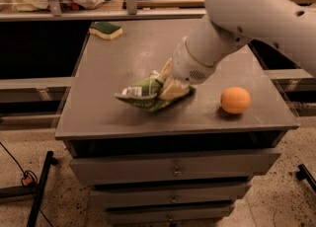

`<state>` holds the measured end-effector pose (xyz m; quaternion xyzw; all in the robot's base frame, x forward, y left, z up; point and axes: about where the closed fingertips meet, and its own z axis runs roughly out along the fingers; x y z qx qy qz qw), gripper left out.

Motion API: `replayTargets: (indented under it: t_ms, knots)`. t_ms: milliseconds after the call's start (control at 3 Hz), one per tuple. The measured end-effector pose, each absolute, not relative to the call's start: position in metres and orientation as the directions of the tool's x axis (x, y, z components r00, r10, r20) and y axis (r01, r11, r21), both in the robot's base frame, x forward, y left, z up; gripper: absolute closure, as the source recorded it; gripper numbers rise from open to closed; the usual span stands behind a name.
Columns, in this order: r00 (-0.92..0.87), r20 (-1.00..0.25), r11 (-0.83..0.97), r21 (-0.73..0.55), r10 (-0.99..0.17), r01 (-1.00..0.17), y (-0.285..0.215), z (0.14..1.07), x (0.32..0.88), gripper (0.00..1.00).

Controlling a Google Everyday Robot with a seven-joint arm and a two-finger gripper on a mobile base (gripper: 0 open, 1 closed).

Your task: Move green jalapeno chip bag near sponge

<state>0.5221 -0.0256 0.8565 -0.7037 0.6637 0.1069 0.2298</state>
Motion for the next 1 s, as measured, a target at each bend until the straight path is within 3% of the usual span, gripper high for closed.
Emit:
replayTargets:
  t_ms: [333, 1000]
  knots:
    - [0.074, -0.608, 0.136, -0.292, -0.79, -0.947, -0.029, 0.901, 0.602, 1.0]
    - [0.091, -0.63, 0.16, -0.331, -0.771, -0.93, -0.029, 0.925, 0.616, 1.0]
